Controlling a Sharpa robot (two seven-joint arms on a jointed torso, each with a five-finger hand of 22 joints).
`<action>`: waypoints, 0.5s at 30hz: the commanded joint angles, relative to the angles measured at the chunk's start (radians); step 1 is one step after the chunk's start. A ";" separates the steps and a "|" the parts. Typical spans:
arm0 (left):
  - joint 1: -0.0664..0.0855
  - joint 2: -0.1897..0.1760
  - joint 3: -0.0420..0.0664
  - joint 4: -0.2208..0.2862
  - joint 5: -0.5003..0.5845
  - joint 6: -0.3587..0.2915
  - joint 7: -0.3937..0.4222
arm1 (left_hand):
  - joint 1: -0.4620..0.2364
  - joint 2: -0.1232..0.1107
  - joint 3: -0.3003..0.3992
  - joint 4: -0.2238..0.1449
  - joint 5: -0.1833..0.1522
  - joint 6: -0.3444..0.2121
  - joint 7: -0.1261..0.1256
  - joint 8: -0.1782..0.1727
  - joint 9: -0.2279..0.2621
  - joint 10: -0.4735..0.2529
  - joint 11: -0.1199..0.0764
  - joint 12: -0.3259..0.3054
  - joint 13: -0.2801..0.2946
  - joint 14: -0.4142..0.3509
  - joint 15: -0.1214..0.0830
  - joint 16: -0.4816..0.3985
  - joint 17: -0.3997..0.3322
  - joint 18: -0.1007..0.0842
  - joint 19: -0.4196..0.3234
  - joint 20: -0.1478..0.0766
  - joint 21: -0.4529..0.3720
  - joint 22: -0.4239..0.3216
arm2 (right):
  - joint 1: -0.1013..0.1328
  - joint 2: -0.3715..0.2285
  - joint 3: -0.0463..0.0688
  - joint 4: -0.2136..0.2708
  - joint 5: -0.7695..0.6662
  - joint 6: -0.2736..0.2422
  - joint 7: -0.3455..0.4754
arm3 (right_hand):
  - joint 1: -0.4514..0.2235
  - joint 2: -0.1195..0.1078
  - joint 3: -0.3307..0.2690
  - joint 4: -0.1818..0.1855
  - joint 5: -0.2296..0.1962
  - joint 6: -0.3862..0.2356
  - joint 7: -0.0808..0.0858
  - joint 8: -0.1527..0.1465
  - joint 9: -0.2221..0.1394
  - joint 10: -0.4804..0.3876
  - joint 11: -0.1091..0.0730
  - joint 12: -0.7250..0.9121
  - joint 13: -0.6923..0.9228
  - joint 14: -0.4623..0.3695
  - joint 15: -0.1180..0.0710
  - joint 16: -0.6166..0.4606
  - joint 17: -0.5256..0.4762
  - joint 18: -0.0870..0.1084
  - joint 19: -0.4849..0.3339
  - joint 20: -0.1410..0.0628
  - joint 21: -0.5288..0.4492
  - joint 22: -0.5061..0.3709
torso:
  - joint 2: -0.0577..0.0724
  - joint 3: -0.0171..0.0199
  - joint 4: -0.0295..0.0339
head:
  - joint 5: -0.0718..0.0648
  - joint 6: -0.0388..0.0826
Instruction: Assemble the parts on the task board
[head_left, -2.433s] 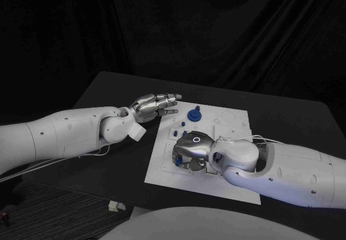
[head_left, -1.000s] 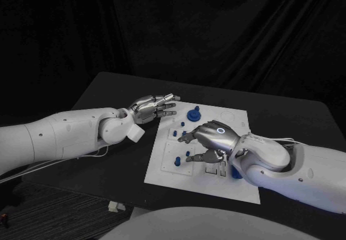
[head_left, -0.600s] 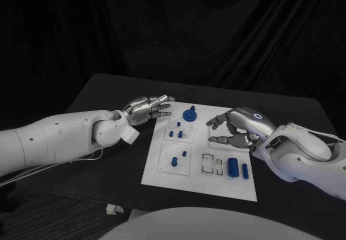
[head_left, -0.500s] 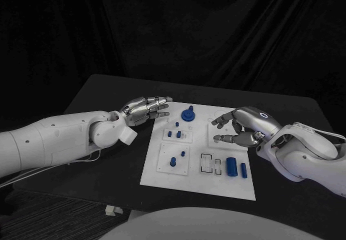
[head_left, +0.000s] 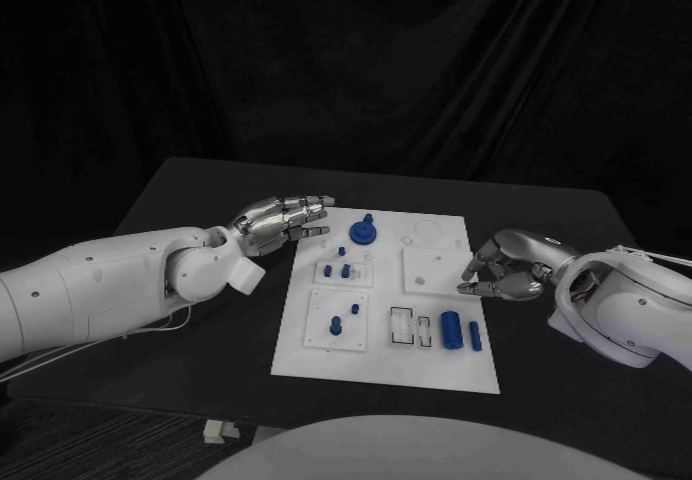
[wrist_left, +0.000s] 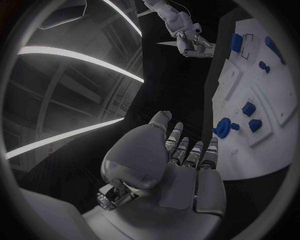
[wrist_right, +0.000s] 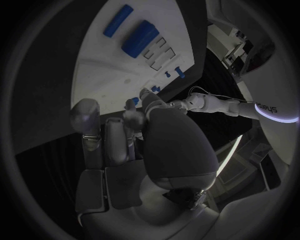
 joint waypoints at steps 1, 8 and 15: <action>-0.002 0.001 0.001 0.002 0.006 -0.001 0.007 | -0.008 0.002 0.000 -0.006 0.006 0.006 0.001 -0.002 0.001 0.003 0.002 0.003 0.001 0.002 0.007 0.006 0.002 -0.014 0.009 0.000 0.004 -0.002 | 0.011 -0.001 0.001 0.004 0.103 0.213 -0.231 | -0.115 0.022 -0.041 0.006 -0.024 0.026 -0.017 0.044 0.060 0.063 -0.015 0.129 0.211 0.105 -0.015 0.044 0.274 -0.029 0.036 -0.013 0.145 0.182 | -0.005 0.0012 -0.0074 | -0.007 0.000; -0.005 0.001 0.001 0.002 0.006 0.001 0.007 | -0.010 0.003 0.002 -0.009 0.007 0.007 0.001 -0.002 0.001 0.003 0.002 0.003 0.001 0.002 0.006 0.006 0.002 -0.014 0.009 0.000 0.004 -0.002 | 0.020 0.017 0.001 0.000 0.124 0.330 -0.343 | -0.322 0.039 -0.096 0.016 -0.066 0.118 -0.073 0.183 0.242 0.112 -0.060 0.195 0.319 0.089 -0.054 0.004 0.212 -0.028 0.022 -0.042 0.175 0.181 | -0.007 -0.0012 -0.0048 | -0.019 0.000; -0.008 0.004 0.001 -0.001 0.006 0.006 0.007 | -0.013 0.006 0.006 -0.012 0.009 0.006 0.002 -0.003 0.001 0.003 0.003 0.003 0.001 0.001 0.007 0.005 0.001 -0.014 0.009 0.000 0.004 -0.002 | 0.022 0.045 0.001 -0.007 0.144 0.368 -0.368 | -0.324 0.053 -0.092 0.012 -0.057 0.060 -0.087 0.287 0.459 0.112 -0.066 0.195 0.319 0.105 -0.072 0.044 0.274 -0.073 0.086 -0.060 0.414 0.239 | -0.007 -0.0012 -0.0038 | -0.024 0.000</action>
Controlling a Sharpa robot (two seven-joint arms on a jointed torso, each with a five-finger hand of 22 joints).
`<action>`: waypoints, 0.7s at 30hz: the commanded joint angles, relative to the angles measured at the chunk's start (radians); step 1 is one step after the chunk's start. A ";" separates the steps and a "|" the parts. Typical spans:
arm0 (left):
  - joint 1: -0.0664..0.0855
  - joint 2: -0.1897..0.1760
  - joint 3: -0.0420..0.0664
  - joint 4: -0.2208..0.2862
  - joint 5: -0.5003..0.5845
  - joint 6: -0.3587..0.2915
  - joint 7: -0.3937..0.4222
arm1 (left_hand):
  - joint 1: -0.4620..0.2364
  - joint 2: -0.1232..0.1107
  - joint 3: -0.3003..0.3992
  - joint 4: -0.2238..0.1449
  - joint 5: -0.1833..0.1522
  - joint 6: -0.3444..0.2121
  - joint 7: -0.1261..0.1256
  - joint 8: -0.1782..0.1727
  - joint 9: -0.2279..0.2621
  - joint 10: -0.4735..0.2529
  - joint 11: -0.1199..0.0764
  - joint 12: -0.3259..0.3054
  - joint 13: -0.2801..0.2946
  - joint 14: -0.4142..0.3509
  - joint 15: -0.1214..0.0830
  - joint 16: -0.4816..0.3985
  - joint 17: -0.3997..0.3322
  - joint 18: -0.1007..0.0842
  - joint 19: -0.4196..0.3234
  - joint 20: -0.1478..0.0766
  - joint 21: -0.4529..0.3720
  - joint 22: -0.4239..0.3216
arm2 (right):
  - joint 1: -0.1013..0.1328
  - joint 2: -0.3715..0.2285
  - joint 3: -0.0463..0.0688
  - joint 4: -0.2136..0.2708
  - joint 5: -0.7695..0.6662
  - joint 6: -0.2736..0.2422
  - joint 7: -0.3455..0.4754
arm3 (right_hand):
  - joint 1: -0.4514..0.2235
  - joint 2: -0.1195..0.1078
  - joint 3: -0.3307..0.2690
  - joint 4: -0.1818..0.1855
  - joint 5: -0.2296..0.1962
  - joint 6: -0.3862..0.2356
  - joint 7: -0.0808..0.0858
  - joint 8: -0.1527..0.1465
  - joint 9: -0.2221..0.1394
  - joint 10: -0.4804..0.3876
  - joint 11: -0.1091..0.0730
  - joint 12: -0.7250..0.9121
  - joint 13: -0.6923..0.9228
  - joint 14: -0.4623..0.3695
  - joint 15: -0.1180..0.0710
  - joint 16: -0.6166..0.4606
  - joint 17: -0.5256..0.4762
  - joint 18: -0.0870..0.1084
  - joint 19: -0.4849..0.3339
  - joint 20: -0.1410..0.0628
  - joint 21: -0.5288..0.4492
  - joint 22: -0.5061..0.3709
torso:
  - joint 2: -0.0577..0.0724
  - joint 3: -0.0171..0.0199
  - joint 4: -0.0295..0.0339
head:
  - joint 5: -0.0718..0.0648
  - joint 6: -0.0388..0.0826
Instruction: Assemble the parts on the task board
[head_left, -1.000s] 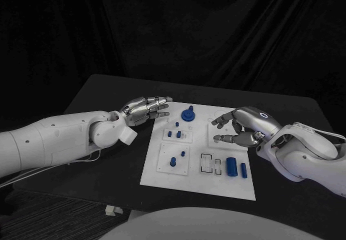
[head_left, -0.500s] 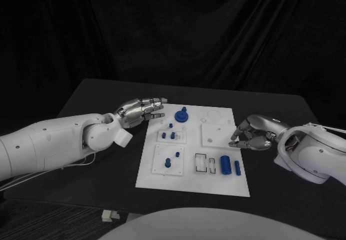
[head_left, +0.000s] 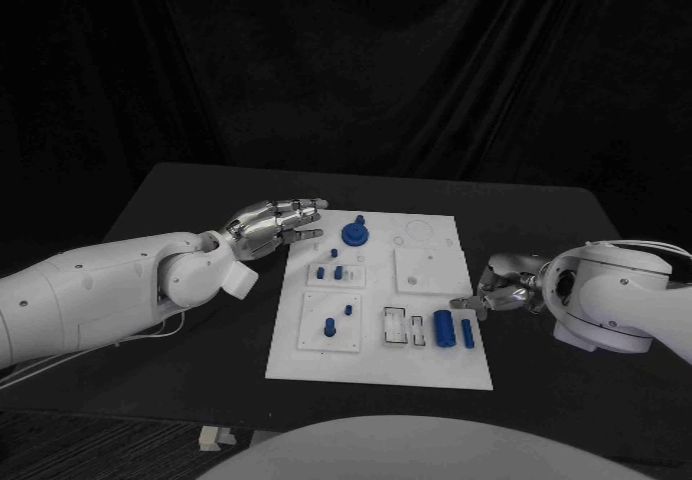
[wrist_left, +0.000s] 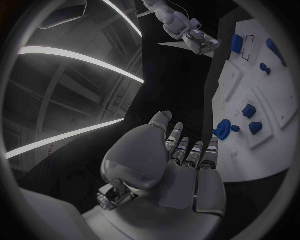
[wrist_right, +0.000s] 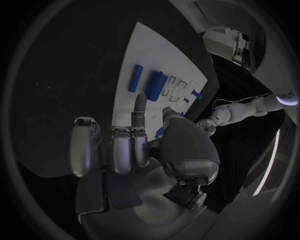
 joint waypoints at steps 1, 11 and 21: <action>-0.002 0.003 0.001 0.001 0.006 0.007 0.009 | -0.010 0.003 0.001 -0.006 0.004 0.006 0.002 -0.003 0.001 0.003 0.003 0.003 0.001 0.001 0.007 0.005 0.001 -0.014 0.009 0.000 0.004 -0.001 | 0.002 0.010 0.000 -0.002 0.044 0.077 -0.077 | 0.006 0.011 0.000 -0.005 0.005 -0.047 0.007 0.030 0.090 0.105 -0.007 0.002 0.263 0.106 -0.006 0.003 0.263 -0.024 0.094 -0.004 0.091 0.255 | 0.001 -0.0005 0.0018 | -0.001 0.000; -0.005 0.001 0.001 0.000 0.006 0.013 0.005 | -0.013 0.005 0.003 -0.009 0.004 0.005 0.003 -0.004 0.001 0.004 0.003 0.004 0.001 0.001 0.008 0.005 0.001 -0.014 0.008 0.000 0.004 -0.002 | 0.002 0.027 0.000 0.006 0.060 0.053 -0.065 | 0.058 0.011 0.002 -0.028 0.030 -0.163 0.018 0.055 0.273 0.105 0.009 0.002 0.263 0.106 0.009 0.003 0.263 -0.030 0.104 0.008 0.121 0.263 | 0.002 0.0008 0.0036 | 0.001 0.000; -0.007 0.004 0.001 -0.004 0.006 0.021 -0.002 | -0.016 0.005 0.005 -0.011 0.003 0.004 0.004 -0.005 0.001 0.005 0.005 0.006 0.002 0.001 0.008 0.005 0.001 -0.015 0.008 0.000 0.003 -0.002 | 0.000 0.053 0.000 -0.006 0.061 0.025 -0.066 | 0.088 0.007 0.002 -0.047 0.034 -0.197 0.025 0.048 0.328 0.105 0.015 0.002 0.263 0.106 0.010 0.003 0.263 -0.030 0.104 0.010 0.121 0.263 | 0.003 0.0000 0.0021 | 0.005 0.000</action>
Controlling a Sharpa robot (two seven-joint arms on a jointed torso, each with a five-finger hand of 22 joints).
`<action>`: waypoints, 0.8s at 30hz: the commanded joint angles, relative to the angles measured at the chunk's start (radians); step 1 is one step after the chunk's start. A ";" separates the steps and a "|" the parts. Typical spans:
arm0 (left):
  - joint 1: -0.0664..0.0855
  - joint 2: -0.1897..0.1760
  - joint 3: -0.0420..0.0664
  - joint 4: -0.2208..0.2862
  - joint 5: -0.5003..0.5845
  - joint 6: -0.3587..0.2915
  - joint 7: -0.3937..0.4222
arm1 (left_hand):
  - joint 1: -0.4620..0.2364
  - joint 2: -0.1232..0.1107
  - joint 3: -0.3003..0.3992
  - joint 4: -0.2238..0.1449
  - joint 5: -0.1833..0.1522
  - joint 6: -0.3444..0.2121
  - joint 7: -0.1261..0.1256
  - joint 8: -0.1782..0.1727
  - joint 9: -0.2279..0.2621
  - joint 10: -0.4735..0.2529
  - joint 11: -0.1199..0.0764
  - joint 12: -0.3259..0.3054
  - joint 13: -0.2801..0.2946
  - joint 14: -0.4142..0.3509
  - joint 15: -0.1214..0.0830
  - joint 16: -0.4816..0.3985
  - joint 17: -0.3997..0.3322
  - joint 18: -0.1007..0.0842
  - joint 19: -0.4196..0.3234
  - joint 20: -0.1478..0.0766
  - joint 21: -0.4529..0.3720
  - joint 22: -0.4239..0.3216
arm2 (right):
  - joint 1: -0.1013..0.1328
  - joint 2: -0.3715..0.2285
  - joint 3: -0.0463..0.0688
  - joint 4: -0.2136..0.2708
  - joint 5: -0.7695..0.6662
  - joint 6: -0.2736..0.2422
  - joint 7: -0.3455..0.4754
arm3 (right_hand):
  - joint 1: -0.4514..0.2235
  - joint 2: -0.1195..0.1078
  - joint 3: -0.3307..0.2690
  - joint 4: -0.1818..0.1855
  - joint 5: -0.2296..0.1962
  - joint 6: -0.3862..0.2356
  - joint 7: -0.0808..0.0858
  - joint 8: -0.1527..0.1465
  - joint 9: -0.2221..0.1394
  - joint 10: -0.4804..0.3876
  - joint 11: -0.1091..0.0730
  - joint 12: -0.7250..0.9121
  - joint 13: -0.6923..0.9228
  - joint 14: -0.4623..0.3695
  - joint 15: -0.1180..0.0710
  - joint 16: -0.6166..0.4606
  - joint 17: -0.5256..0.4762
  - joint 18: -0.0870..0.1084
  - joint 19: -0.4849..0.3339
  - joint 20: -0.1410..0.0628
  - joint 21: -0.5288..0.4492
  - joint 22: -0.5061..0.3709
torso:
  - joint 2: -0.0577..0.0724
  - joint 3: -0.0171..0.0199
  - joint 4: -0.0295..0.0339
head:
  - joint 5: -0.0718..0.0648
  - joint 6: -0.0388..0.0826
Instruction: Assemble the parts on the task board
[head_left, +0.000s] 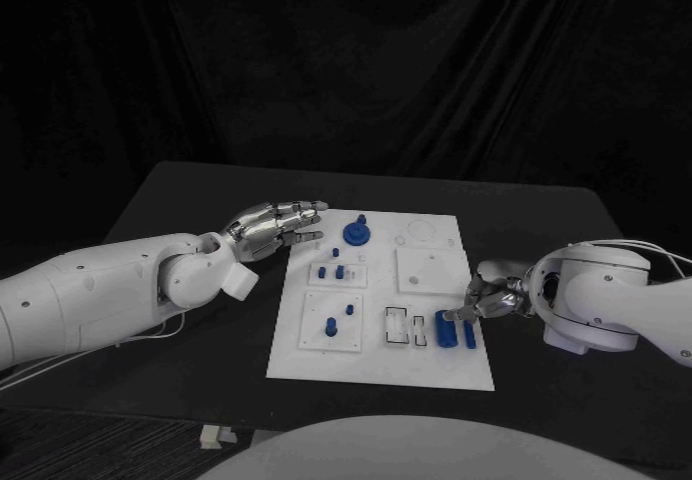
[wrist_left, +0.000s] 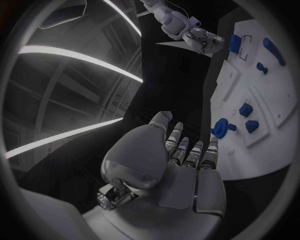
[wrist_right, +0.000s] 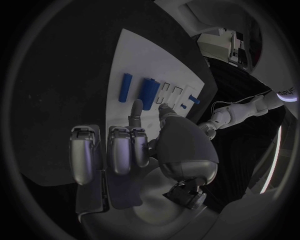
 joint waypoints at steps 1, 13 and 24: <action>-0.002 0.002 0.001 0.001 0.006 0.017 0.004 | -0.011 0.000 0.001 -0.007 0.003 0.004 0.004 -0.005 0.001 0.005 0.005 0.006 0.002 0.001 0.008 0.005 0.001 -0.015 0.008 0.000 0.003 -0.001 | -0.002 0.010 0.000 -0.008 0.006 -0.020 -0.022 | 0.006 -0.001 -0.001 -0.003 -0.001 -0.010 0.002 -0.014 -0.001 0.106 0.008 0.002 0.263 0.104 0.009 0.003 0.263 -0.007 0.105 0.010 0.003 0.263 | 0.000 -0.0010 -0.0023 | 0.003 0.000; -0.002 0.003 0.001 -0.001 0.006 0.024 -0.001 | -0.021 0.001 0.005 -0.013 0.000 0.003 0.006 -0.006 0.001 0.010 0.009 0.013 0.003 0.002 0.010 0.006 0.002 -0.016 0.007 0.000 0.003 -0.001 | -0.022 0.052 0.000 -0.040 -0.001 -0.034 -0.037 | 0.009 -0.003 -0.004 -0.002 -0.019 -0.001 0.011 -0.069 -0.031 0.106 0.017 0.002 0.263 0.104 0.015 0.003 0.263 -0.007 0.105 0.016 0.003 0.263 | 0.000 -0.0027 -0.0039 | 0.014 0.000; -0.003 0.003 0.001 -0.001 0.006 0.031 -0.003 | -0.025 0.000 0.007 -0.017 0.000 0.003 0.007 -0.007 0.000 0.013 0.011 0.017 0.004 0.002 0.011 0.005 0.002 -0.016 0.007 0.000 0.003 -0.002 | -0.045 0.078 0.000 -0.072 -0.001 -0.015 -0.065 | 0.005 -0.012 -0.010 0.001 -0.048 0.028 0.007 -0.086 -0.041 0.106 0.014 0.002 0.263 0.104 0.016 0.003 0.263 -0.007 0.105 0.018 0.003 0.263 | -0.001 -0.0028 -0.0015 | 0.018 0.000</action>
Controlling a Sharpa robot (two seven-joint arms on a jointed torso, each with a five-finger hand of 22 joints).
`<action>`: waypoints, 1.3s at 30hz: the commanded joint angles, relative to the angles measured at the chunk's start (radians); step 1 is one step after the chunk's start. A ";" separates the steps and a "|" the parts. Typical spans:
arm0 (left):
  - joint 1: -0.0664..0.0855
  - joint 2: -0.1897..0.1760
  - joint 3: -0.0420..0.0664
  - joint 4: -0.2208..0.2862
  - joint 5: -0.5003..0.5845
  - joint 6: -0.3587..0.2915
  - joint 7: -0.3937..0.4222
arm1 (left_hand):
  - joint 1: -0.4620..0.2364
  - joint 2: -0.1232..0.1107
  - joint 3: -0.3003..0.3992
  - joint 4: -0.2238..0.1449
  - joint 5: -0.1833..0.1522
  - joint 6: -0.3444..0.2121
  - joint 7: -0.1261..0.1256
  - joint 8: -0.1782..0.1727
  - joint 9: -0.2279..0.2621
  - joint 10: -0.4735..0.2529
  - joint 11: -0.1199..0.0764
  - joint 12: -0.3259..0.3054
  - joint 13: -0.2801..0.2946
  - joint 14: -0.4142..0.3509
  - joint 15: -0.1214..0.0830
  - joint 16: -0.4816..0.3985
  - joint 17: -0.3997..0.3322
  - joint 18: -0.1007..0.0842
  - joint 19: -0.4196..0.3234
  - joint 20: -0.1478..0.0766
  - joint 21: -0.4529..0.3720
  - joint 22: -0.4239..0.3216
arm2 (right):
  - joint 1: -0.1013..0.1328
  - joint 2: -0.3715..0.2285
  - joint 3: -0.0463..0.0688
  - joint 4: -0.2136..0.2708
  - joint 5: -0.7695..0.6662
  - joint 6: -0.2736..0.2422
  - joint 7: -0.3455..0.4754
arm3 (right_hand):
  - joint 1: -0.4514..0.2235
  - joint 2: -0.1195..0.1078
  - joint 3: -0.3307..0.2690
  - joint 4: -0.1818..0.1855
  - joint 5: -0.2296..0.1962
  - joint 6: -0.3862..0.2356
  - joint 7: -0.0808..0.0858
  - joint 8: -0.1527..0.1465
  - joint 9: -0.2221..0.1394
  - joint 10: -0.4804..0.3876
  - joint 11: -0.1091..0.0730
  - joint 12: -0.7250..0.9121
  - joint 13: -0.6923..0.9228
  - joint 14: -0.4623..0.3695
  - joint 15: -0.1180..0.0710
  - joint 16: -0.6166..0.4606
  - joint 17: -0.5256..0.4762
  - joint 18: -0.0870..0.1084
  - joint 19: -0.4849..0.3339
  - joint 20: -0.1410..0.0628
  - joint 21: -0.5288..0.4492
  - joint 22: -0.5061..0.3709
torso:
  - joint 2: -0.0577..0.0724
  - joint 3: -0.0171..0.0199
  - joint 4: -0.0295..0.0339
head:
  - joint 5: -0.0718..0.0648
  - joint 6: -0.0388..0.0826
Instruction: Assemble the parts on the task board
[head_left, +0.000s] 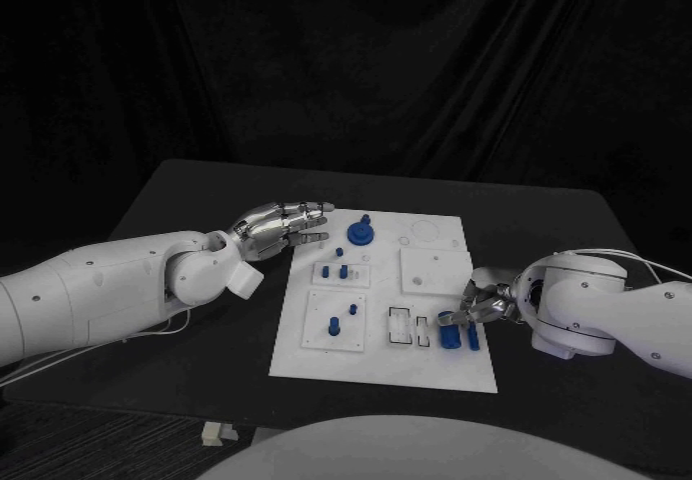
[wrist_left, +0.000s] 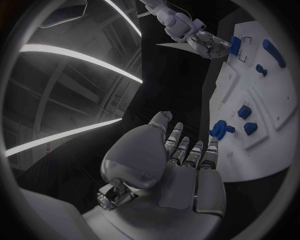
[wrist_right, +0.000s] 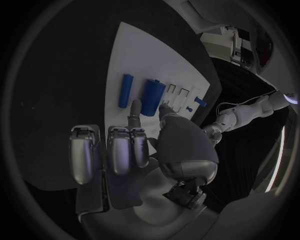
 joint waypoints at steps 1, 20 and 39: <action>-0.002 0.002 0.001 0.001 0.006 0.020 0.006 | -0.008 0.001 0.000 -0.004 0.000 0.003 0.007 -0.003 0.001 0.006 0.004 0.006 0.002 -0.002 0.007 0.005 0.001 -0.016 0.007 0.000 0.003 -0.001 | -0.006 0.007 0.000 -0.008 -0.003 0.003 -0.037 | 0.000 -0.009 -0.005 0.001 -0.012 0.013 -0.001 -0.008 -0.002 0.102 0.003 0.002 0.263 0.104 0.009 0.003 0.263 -0.007 0.104 0.004 0.002 0.263 | 0.000 -0.0014 0.0010 | 0.001 0.000; -0.003 0.004 0.001 -0.001 0.006 0.026 -0.001 | -0.014 0.000 0.003 -0.009 -0.001 0.002 0.009 -0.004 0.001 0.011 0.006 0.012 0.003 -0.001 0.008 0.006 0.001 -0.016 0.007 0.000 0.003 -0.001 | -0.024 0.054 0.000 -0.052 0.020 -0.002 -0.033 | 0.058 0.008 0.015 -0.045 0.034 0.046 -0.004 -0.055 -0.024 0.102 0.000 0.002 0.263 0.104 0.003 0.003 0.263 -0.007 0.104 -0.001 0.002 0.263 | -0.002 -0.0010 -0.0015 | 0.007 0.000; -0.004 0.001 0.001 -0.002 0.006 0.029 -0.007 | -0.016 0.000 0.005 -0.013 0.000 0.001 0.009 -0.005 0.000 0.012 0.007 0.014 0.003 0.000 0.008 0.007 0.001 -0.017 0.008 0.000 0.004 -0.001 | -0.024 0.034 0.001 -0.017 0.277 -0.122 0.022 | 0.161 -0.030 0.260 -0.187 0.693 0.073 -0.006 -0.124 -0.069 0.102 -0.004 0.002 0.263 0.104 0.003 0.003 0.263 -0.003 0.096 -0.001 -0.012 0.258 | 0.001 -0.0002 -0.0014 | 0.007 0.000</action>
